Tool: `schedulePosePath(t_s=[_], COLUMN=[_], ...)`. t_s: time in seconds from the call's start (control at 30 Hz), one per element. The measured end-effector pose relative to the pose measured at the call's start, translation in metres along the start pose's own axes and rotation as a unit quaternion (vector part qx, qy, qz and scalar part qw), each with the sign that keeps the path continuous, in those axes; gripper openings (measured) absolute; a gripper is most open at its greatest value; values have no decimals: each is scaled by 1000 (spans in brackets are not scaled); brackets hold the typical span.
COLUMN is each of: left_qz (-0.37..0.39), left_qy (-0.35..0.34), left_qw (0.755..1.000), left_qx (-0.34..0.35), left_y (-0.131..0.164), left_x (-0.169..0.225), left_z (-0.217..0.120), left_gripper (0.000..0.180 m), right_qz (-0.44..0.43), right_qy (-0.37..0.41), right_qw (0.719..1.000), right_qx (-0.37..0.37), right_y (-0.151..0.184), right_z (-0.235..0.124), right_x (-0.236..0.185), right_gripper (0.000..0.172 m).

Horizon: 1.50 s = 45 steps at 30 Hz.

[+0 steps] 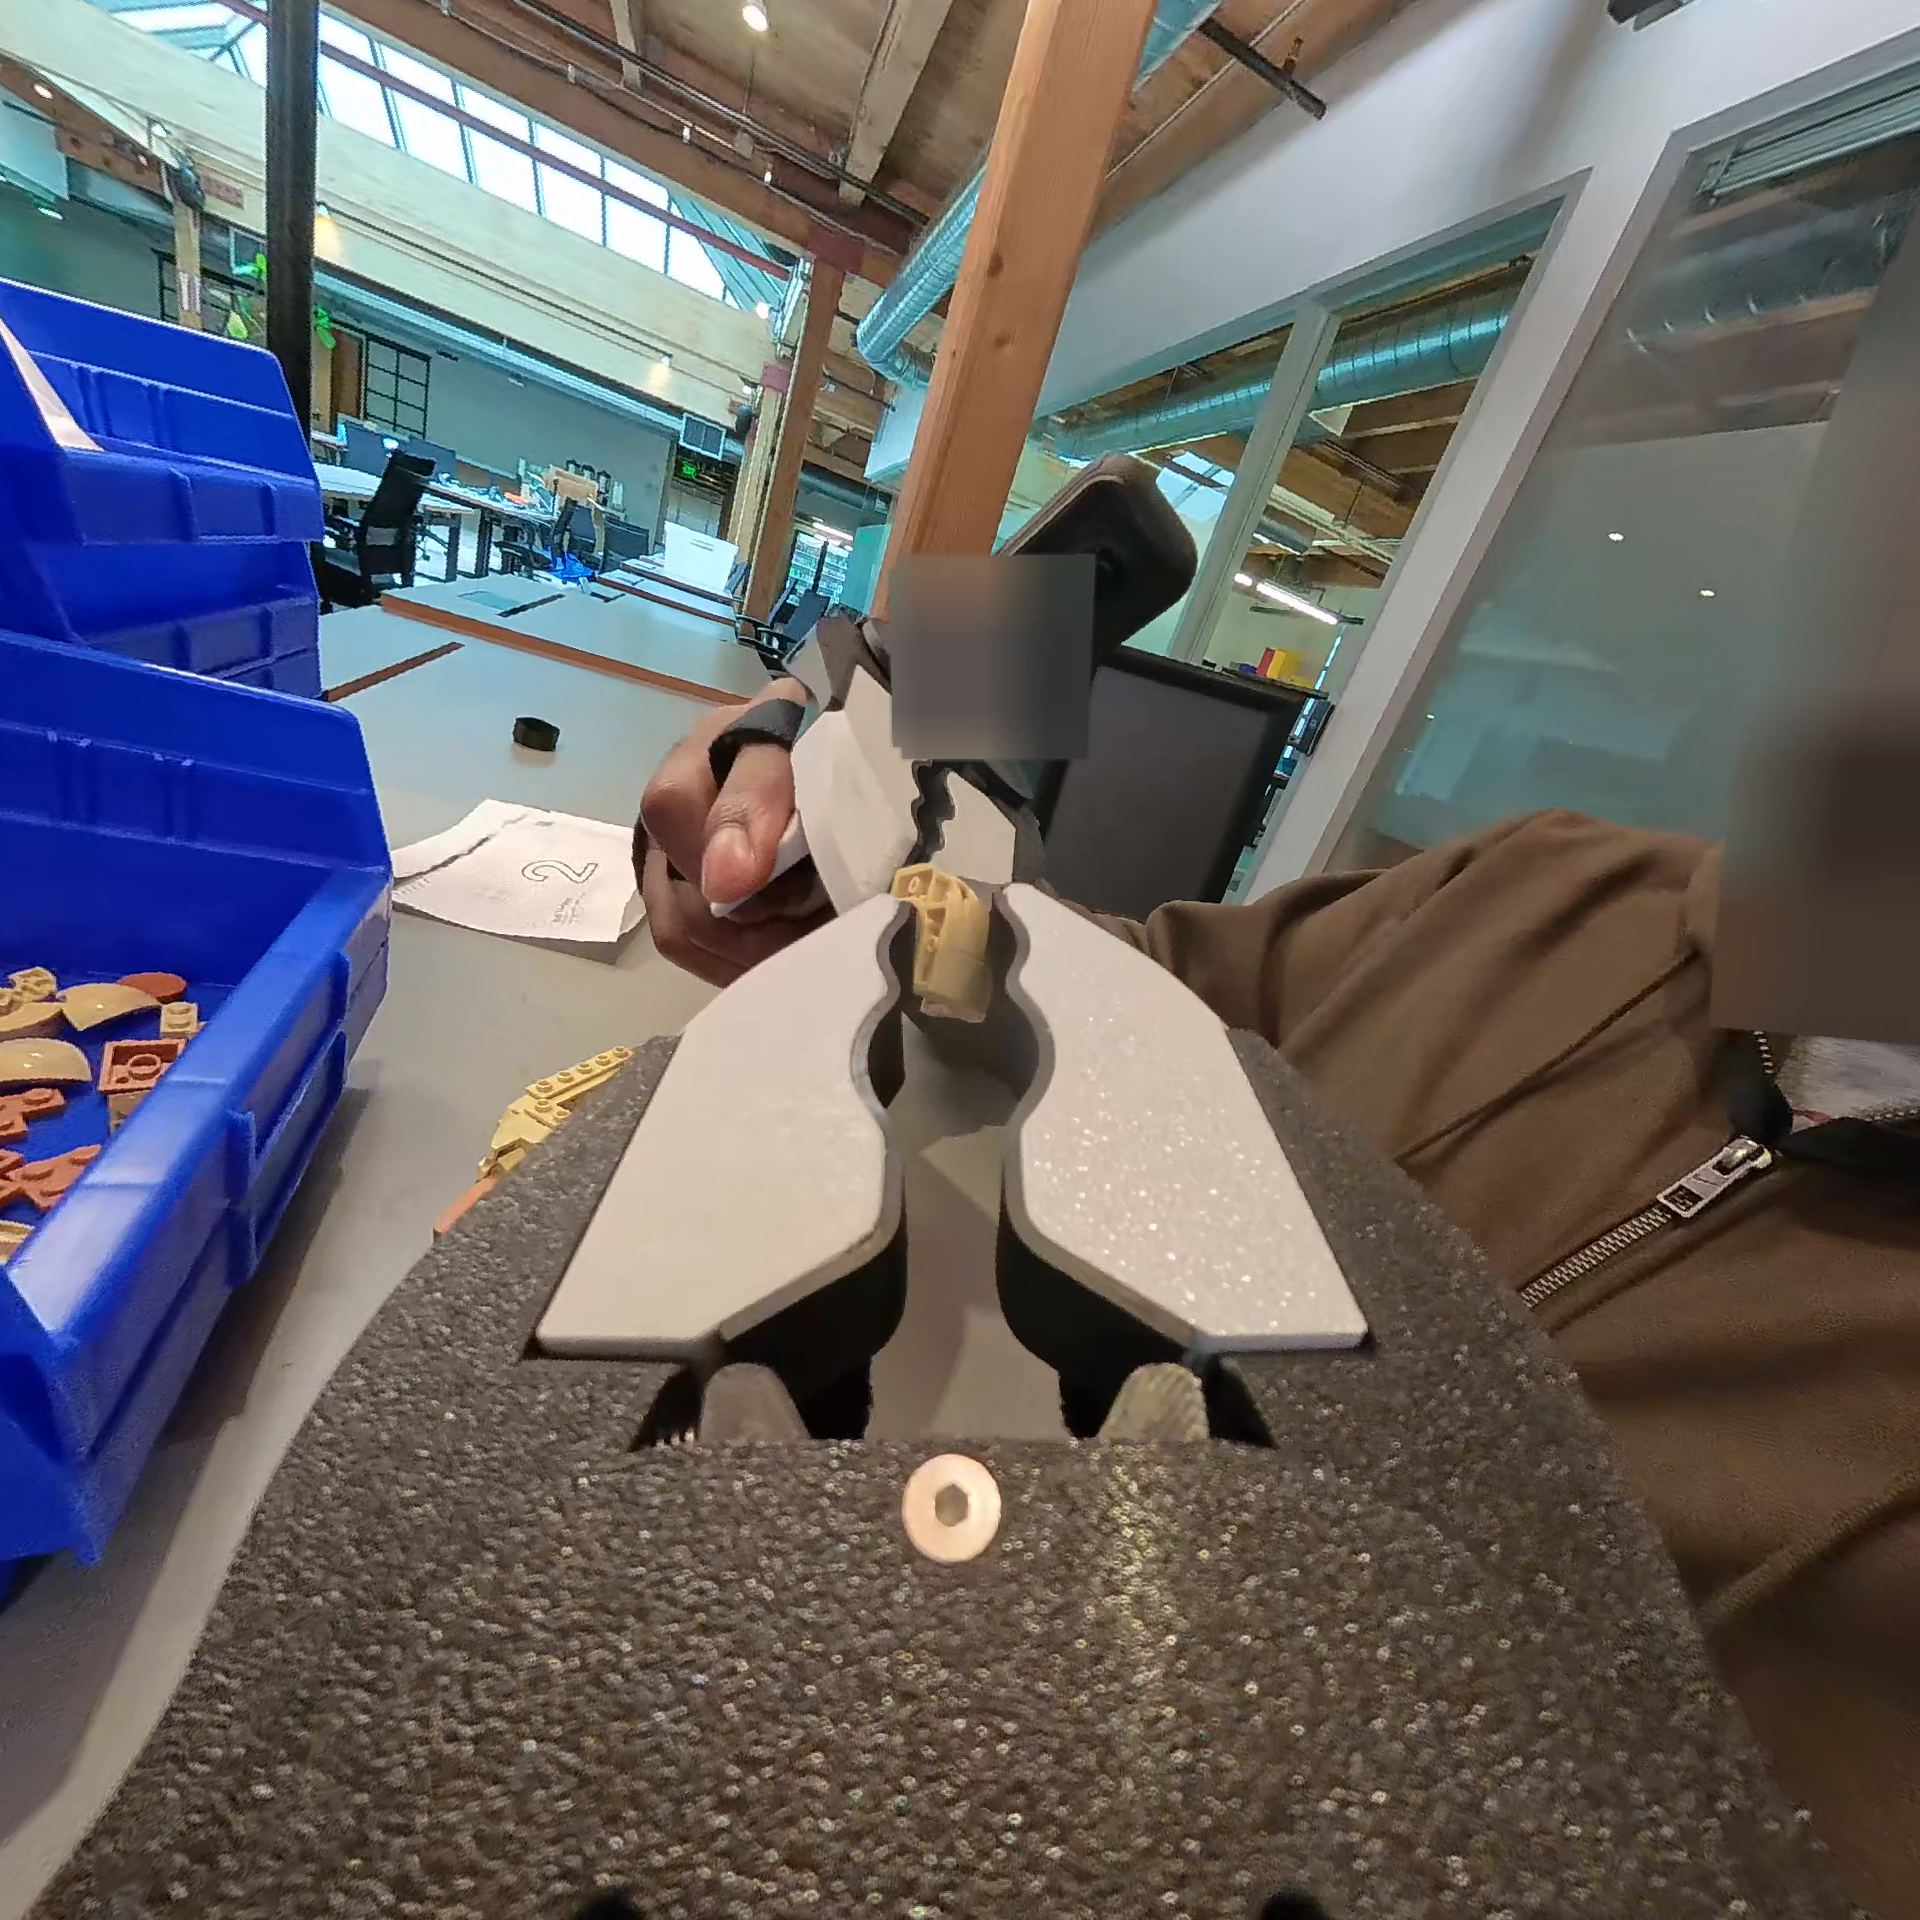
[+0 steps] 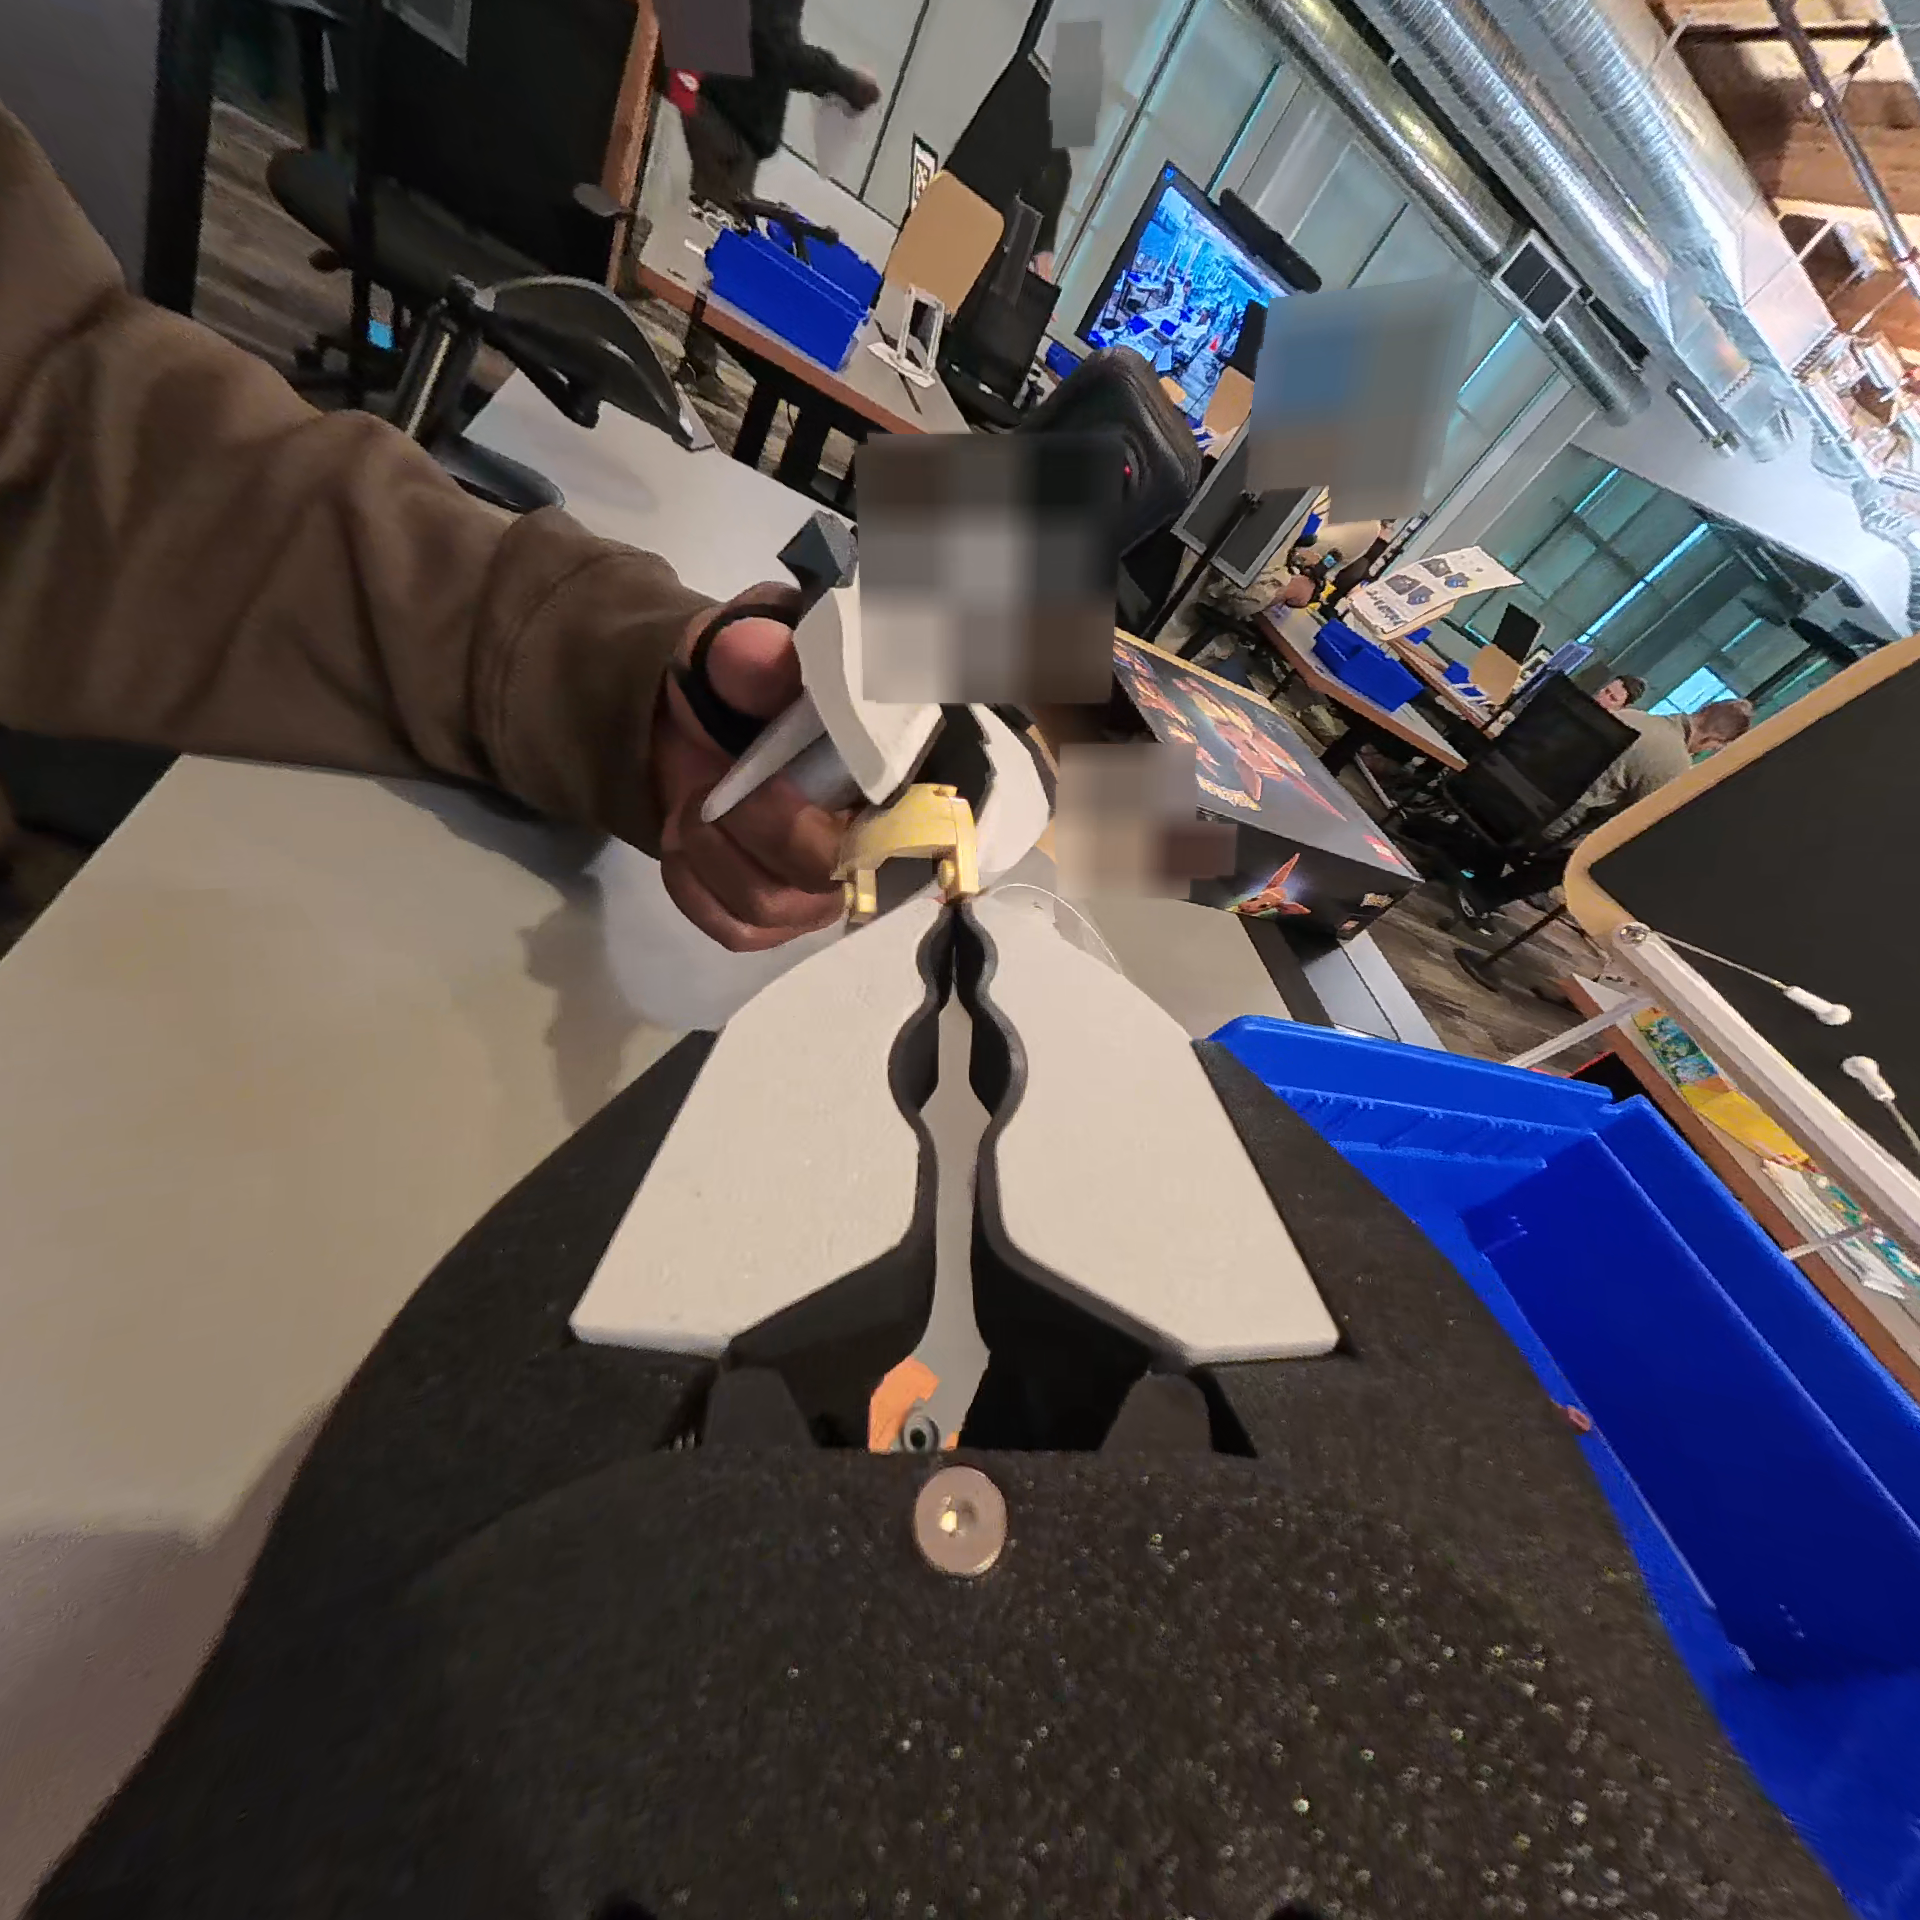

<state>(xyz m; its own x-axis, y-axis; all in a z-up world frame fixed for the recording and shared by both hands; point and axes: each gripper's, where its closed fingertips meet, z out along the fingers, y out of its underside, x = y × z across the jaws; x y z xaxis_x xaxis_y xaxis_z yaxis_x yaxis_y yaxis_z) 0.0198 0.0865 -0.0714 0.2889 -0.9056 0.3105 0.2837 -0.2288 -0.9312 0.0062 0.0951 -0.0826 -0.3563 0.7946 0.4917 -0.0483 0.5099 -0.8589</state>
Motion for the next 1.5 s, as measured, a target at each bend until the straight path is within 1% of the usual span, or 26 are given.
schedulePosePath(t_s=[0.1, 0.2, 0.37, 0.47, 0.53, 0.73, 0.97, 1.17, 1.33, 1.5], left_qz=[2, 16, 27, 29, 26, 19, 18, 10, 4, 4], left_qy=[1, -2, -7, -6, -7, -8, -22, -40, -56, -67], left_qw=[1000, 1000, 999, 999, 999, 998, 997, 994, 992, 990], left_qx=[-1, -13, -19, -29, -37, -54, -75, -97, -117, -123], left_y=[0, 3, 2, 5, 7, 11, 18, 25, 31, 33], left_x=[1, 3, 4, 4, 4, 4, 0, -6, -12, -16], left_z=[1, 3, 2, 2, 2, 2, 4, 4, 3, 1], left_gripper=[14, 14, 14, 14, 14, 14, 13, 13, 12, 13], right_qz=[9, -4, -13, -18, -26, -37, -66, -105, -133, -112], right_qy=[-9, 6, 1, 1, -2, -1, 6, 14, 13, 8], right_qw=[1000, 1000, 1000, 1000, 1000, 999, 998, 993, 989, 990], right_qx=[4, -9, 9, 10, 6, 1, -23, -46, -67, -80], right_y=[1, 4, -3, -4, -3, -2, 5, 11, 18, 24], right_z=[1, 2, -2, -3, -3, -2, -3, -3, -2, 0], right_x=[-3, -2, -4, -4, -7, -8, -7, -7, -9, -8], right_gripper=[0, 0, 7, 8, 5, 6, 7, 12, 9, 7])
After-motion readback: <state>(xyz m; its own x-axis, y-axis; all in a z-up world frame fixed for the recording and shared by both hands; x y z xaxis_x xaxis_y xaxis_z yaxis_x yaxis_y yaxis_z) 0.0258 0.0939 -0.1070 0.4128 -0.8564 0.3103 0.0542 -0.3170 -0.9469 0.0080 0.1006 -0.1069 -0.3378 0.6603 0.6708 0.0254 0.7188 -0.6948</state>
